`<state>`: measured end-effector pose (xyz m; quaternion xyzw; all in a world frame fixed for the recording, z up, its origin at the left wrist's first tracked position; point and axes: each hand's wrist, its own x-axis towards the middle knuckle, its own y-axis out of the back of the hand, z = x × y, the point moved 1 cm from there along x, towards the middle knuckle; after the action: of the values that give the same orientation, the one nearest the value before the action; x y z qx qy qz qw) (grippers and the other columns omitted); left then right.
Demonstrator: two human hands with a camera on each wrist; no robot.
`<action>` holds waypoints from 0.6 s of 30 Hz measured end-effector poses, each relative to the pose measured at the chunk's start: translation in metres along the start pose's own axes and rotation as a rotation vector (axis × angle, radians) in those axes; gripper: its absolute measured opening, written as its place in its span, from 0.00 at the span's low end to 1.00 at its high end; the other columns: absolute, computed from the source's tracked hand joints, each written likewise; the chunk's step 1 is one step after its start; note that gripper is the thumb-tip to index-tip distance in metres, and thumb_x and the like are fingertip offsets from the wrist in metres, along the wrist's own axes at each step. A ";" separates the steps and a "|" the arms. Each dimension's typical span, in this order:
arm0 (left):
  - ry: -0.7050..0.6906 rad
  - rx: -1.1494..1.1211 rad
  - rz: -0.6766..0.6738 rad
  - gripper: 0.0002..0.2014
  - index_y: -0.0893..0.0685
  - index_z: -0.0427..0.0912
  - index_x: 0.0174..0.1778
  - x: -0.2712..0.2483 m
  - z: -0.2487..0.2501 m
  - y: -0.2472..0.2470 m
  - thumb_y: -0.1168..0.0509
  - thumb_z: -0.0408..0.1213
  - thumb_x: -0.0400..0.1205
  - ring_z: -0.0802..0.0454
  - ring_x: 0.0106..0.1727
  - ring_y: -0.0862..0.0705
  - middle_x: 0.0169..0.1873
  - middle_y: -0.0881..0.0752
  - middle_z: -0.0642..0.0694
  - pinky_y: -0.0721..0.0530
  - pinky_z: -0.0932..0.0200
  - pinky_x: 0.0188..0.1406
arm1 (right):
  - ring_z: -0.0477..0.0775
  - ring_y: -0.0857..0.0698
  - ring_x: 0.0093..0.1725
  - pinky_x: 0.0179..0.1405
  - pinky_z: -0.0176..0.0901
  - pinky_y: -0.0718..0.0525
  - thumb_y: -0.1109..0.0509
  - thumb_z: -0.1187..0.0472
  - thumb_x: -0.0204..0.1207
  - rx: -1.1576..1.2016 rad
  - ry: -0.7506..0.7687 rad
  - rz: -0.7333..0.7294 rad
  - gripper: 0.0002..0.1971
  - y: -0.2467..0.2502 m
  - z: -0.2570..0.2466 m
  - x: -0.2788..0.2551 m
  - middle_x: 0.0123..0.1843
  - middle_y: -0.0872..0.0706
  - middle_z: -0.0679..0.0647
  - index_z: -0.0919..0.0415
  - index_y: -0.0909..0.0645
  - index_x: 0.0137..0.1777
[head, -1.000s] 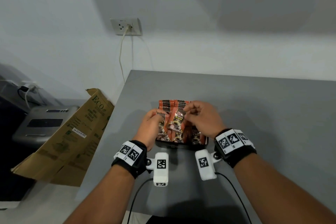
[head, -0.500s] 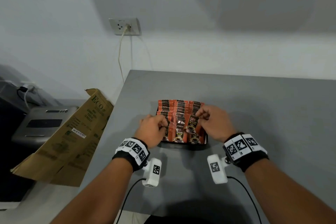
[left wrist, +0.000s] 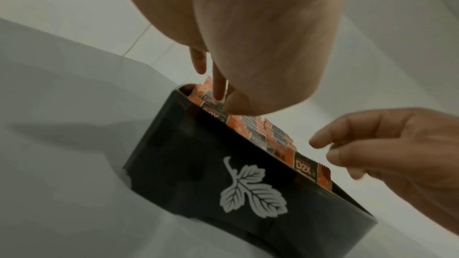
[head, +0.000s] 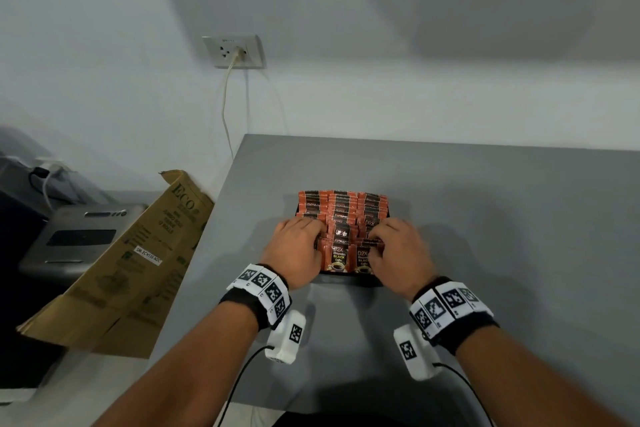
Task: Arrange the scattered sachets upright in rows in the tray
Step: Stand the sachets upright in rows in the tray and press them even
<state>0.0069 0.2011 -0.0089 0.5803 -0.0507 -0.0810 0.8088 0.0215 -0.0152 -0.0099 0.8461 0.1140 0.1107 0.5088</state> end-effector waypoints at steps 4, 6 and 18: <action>-0.099 0.021 -0.069 0.26 0.21 0.46 0.71 0.002 0.009 -0.003 0.47 0.38 0.76 0.48 0.69 0.21 0.65 0.14 0.48 0.37 0.54 0.77 | 0.53 0.18 0.60 0.65 0.46 0.23 0.32 0.63 0.76 -0.061 0.107 0.010 0.12 -0.004 -0.006 -0.003 0.58 0.13 0.50 0.58 0.14 0.59; -0.121 0.053 -0.065 0.29 0.22 0.46 0.71 0.003 0.008 -0.007 0.51 0.40 0.74 0.48 0.68 0.21 0.64 0.14 0.49 0.35 0.52 0.76 | 0.53 0.18 0.63 0.65 0.47 0.23 0.33 0.61 0.77 -0.103 0.147 -0.025 0.15 -0.009 -0.009 -0.006 0.62 0.13 0.50 0.57 0.15 0.62; -0.116 0.155 -0.009 0.28 0.21 0.49 0.71 -0.004 -0.002 -0.018 0.49 0.46 0.75 0.49 0.64 0.22 0.61 0.20 0.52 0.31 0.49 0.69 | 0.54 0.38 0.86 0.86 0.50 0.46 0.48 0.43 0.87 -0.226 0.132 -0.210 0.30 -0.020 -0.013 -0.021 0.86 0.34 0.54 0.58 0.39 0.85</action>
<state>0.0020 0.1983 -0.0269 0.6357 -0.1010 -0.1141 0.7568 -0.0044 -0.0015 -0.0234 0.7576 0.2220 0.1244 0.6011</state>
